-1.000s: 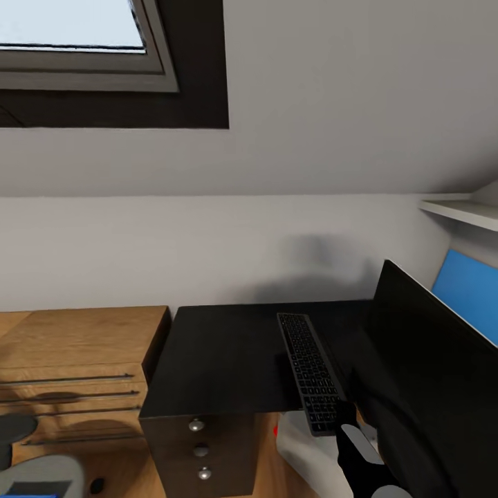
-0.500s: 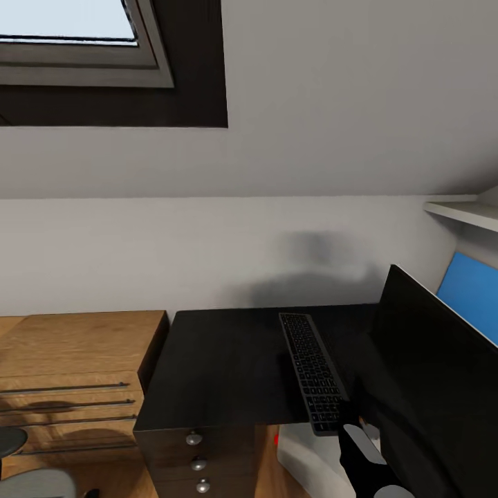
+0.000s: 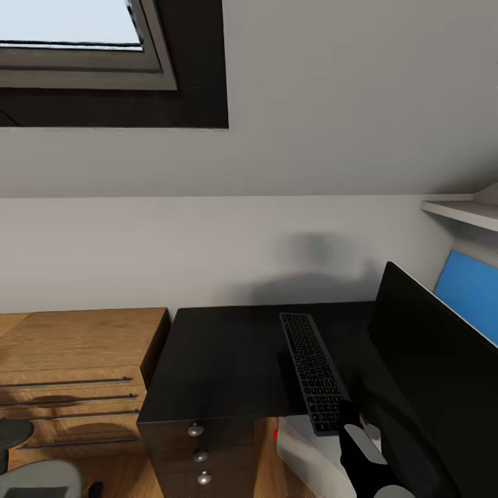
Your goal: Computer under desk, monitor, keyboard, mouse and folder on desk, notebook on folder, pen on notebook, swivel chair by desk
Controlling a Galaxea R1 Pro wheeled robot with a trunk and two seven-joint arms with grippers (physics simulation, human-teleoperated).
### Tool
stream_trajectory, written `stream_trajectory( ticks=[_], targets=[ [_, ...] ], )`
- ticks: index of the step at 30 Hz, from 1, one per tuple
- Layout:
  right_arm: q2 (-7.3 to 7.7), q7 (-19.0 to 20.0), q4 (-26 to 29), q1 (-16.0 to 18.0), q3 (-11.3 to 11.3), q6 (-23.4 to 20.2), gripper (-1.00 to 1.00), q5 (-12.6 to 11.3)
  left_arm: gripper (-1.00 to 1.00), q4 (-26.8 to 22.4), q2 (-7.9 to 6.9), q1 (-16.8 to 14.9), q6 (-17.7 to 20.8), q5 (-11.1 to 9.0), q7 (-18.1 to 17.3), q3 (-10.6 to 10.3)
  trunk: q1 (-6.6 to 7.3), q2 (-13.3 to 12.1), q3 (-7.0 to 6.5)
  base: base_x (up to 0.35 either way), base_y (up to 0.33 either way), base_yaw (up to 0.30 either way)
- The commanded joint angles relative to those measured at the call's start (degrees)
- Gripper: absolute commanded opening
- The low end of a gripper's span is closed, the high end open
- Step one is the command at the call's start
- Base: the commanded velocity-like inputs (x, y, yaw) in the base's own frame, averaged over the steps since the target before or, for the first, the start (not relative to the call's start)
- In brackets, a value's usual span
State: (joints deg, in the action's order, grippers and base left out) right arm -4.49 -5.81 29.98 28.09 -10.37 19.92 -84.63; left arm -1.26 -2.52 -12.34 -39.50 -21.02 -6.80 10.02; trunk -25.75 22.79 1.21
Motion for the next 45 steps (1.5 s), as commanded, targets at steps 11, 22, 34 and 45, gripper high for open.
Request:
stream_trajectory(
  ticks=[11,22,34,45],
  targets=[
    [0.01,0.3,0.1,0.0,-0.1,0.2,-1.0,-0.5,1.0,0.0,0.75,-0.1,-0.1,-0.3,-0.3,0.5,-2.01,3.7,1.74,-0.003,0.0,0.0],
    [0.01,0.2,0.1,0.0,-0.2,0.2,-1.0,-0.5,1.0,0.0,0.77,-0.1,-0.1,-0.3,-0.3,0.5,-4.43,8.1,3.72,0.0,0.0,0.0],
    [0.31,0.2,0.1,0.0,-0.2,0.2,-1.0,-0.5,1.0,0.0,0.76,-0.1,-0.1,-0.3,-0.3,0.5,-7.06,13.0,5.87,0.0,0.0,0.0],
    [0.45,0.2,0.2,0.0,-0.2,0.2,-1.0,-0.5,1.0,0.0,0.76,-0.1,-0.1,-0.3,-0.3,0.5,-9.04,16.6,7.49,0.0,0.0,0.0]
  ],
)
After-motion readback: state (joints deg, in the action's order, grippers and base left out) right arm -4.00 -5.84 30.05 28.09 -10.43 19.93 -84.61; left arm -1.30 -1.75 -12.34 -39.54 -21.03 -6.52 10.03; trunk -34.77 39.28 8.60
